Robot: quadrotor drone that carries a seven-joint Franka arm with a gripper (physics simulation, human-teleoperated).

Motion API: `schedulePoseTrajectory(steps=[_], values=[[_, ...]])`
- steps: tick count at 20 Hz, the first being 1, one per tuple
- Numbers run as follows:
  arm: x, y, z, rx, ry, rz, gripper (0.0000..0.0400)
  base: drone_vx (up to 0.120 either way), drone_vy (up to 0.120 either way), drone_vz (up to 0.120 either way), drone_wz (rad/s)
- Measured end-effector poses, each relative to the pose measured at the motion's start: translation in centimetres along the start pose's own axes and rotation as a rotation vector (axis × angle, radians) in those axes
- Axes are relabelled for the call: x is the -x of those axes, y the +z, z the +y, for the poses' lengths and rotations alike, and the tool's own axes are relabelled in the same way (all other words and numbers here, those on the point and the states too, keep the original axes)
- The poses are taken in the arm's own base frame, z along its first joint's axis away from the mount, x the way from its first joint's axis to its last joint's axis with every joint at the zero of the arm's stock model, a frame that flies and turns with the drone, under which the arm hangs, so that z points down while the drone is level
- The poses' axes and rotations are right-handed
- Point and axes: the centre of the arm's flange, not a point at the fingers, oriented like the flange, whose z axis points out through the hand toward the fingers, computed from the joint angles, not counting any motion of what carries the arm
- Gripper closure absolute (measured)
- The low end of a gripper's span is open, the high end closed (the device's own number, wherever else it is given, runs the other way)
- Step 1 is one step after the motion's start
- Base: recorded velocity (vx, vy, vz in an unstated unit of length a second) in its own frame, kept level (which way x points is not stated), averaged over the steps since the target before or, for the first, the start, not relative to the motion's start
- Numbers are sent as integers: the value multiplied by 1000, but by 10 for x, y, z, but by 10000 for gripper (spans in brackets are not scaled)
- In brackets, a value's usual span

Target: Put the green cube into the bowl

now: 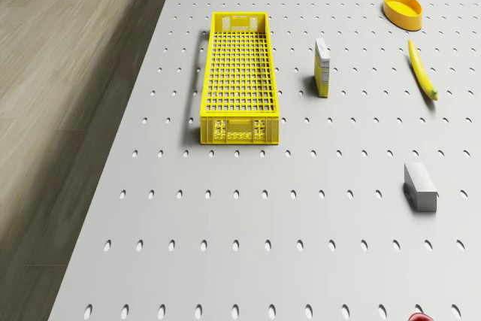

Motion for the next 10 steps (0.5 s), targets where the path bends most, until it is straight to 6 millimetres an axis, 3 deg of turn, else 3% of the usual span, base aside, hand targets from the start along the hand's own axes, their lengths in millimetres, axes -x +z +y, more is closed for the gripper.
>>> schedulePoseTrajectory(steps=[5, 8, 10], values=[[3, 0, -3, 29, -1, 34, 0, 0, 120, 0, 0], [7, 0, -6, 64, -1, 72, 0, 120, 0, 0, 0], [11, 1, -10, 100, -2, 110, 0, 20, 0, -80, 0]])
